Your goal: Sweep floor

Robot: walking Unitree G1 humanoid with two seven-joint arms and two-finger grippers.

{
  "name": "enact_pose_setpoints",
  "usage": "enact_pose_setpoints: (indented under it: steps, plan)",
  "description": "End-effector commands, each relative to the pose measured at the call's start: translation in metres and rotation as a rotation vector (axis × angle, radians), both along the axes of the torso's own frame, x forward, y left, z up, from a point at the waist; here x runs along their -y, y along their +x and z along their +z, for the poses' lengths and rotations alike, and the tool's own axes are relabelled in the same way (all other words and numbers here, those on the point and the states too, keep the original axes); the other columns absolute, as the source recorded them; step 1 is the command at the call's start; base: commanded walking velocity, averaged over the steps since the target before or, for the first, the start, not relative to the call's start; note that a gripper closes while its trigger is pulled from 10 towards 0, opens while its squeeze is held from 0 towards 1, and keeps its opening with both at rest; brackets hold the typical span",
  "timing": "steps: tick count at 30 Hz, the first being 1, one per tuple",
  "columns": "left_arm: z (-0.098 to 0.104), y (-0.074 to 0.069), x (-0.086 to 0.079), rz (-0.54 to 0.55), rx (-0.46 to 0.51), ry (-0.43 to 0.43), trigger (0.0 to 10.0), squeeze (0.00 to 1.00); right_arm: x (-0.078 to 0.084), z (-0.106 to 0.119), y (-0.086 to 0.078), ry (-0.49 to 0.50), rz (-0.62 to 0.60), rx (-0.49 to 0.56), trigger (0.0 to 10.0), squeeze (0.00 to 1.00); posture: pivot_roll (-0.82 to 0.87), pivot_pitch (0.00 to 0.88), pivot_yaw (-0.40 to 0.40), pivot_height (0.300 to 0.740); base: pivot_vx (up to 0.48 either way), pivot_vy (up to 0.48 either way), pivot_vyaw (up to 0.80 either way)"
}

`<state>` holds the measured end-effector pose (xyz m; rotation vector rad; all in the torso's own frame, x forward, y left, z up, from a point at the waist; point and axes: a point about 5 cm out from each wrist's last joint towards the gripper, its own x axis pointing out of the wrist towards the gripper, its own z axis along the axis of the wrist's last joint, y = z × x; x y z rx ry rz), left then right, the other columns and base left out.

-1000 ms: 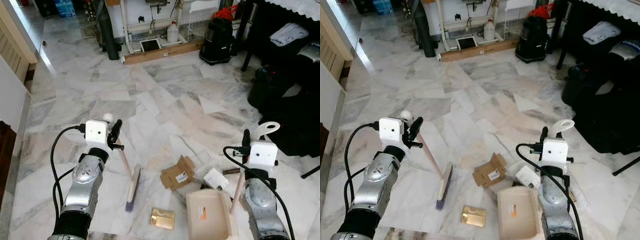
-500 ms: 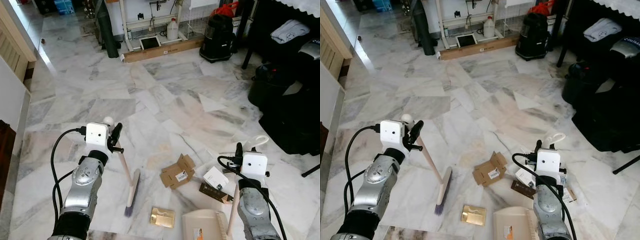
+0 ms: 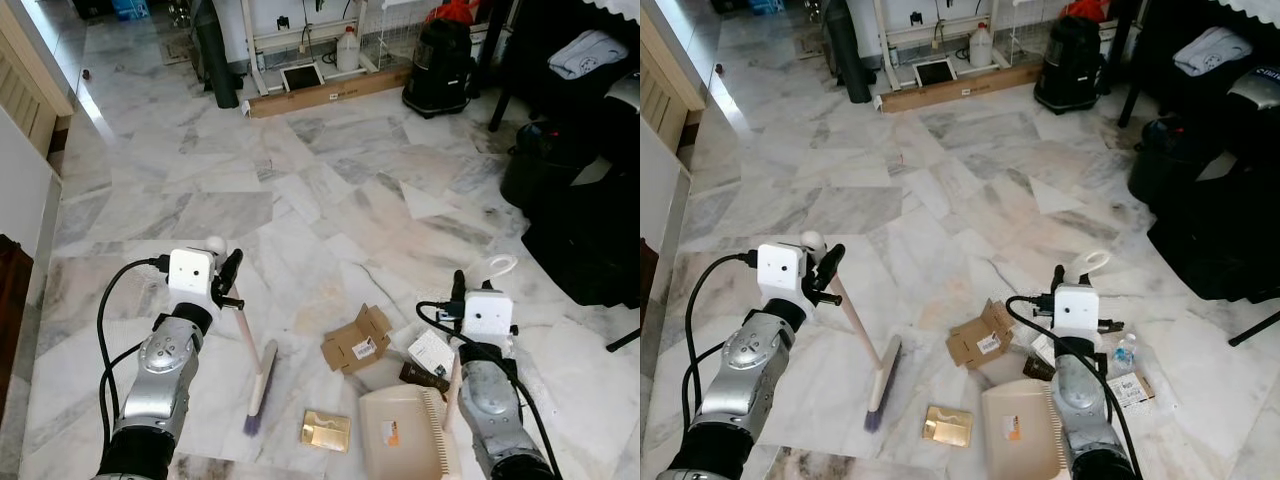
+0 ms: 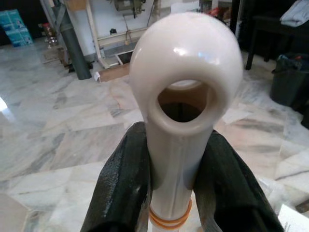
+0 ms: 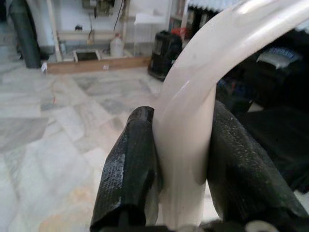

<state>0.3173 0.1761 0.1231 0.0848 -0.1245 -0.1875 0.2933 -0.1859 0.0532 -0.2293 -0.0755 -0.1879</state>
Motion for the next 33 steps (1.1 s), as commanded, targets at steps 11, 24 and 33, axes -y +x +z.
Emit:
enact_pose_setpoints:
  steps: [11, 24, 33]
  plan:
    - [-0.005, -0.006, -0.005, -0.063, -0.072, 0.040, 10.0, 0.00, -0.003, -0.031, -0.022, -0.042, 0.014, -0.102, 10.0, 0.00, 0.08, 0.176, 0.100, 0.740, 0.000, 0.000, 0.00]
    - [-0.008, -0.005, -0.008, -0.035, -0.085, 0.055, 10.0, 0.00, 0.020, -0.020, -0.021, -0.130, -0.053, -0.038, 10.0, 0.00, 0.07, 0.172, 0.105, 0.740, 0.000, 0.000, 0.00]
    - [-0.007, -0.005, -0.009, -0.036, -0.082, 0.060, 10.0, 0.00, 0.021, -0.017, -0.018, -0.143, -0.075, -0.022, 10.0, 0.00, 0.08, 0.172, 0.108, 0.740, 0.000, 0.000, 0.00]
